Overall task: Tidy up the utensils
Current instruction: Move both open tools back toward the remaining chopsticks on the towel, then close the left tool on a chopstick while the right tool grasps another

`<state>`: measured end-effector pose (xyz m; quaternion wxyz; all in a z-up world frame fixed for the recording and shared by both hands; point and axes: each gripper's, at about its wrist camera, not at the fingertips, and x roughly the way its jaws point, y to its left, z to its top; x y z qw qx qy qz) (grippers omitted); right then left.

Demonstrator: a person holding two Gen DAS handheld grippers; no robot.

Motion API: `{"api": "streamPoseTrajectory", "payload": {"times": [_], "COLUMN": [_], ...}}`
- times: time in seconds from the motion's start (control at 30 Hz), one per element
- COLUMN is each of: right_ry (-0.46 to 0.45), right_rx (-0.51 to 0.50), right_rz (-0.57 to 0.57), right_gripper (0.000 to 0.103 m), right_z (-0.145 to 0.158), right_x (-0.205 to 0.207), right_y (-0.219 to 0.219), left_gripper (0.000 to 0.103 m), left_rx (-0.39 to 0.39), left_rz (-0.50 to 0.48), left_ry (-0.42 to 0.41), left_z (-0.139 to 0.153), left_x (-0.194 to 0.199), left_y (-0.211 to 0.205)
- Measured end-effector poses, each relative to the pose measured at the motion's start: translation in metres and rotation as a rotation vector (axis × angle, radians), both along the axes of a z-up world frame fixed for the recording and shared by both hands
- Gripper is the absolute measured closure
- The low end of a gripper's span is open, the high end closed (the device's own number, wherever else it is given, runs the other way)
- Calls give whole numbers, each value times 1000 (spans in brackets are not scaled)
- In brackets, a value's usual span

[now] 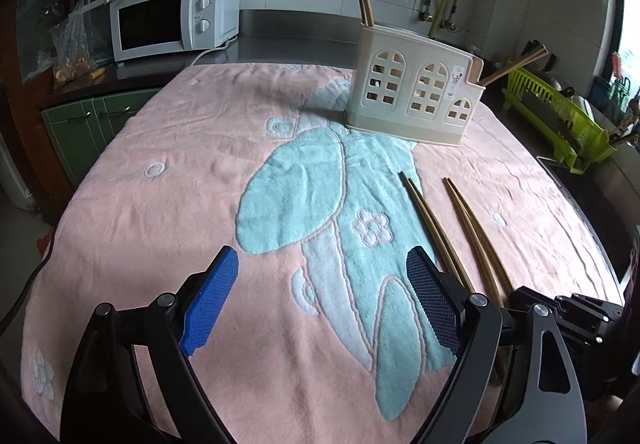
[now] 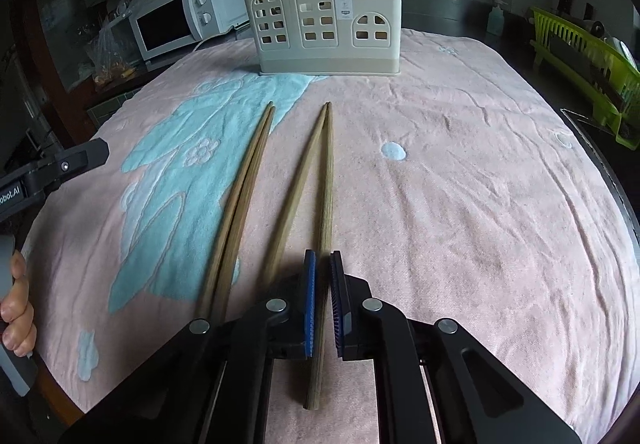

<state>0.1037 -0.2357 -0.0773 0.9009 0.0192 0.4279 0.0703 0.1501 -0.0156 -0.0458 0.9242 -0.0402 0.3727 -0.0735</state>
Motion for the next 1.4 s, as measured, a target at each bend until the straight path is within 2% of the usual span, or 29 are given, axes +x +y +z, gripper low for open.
{"api": "streamPoseTrajectory", "payload": {"times": [0.23,0.43,0.57,0.77,1.23,1.3,1.4], "right_ry": [-7,-6,-9,-6,-2,-1,-1], "right_rx": [3,31,53,76,79,78,79], "right_rz": [-33,-32,-28,-25,-20,-19,-19], "right_gripper": [96,96,96,96,96,96,96], "right_z": [1,-1,-2,-2,-3,-3,-3], "right_x": [-11,-19,-20,-20,-20,-20,-20], "right_y": [-22,-35,-38,-41,-42,-42,-42], "left_gripper": [19,29,38,39,53,58,59], "left_rx": [-19,-25,-3,7,105,72,70], "left_rz": [-81,-108,-89,-85,-41,-49,-63], "left_ry": [71,144,171,172,125,137,135], "left_z": [-20,-37,-45,-43,-42,-41,-40], "left_x": [-11,-13,-12,-12,-19,-19,-19], "left_y": [-39,-71,-81,-87,-95,-94,-99]}}
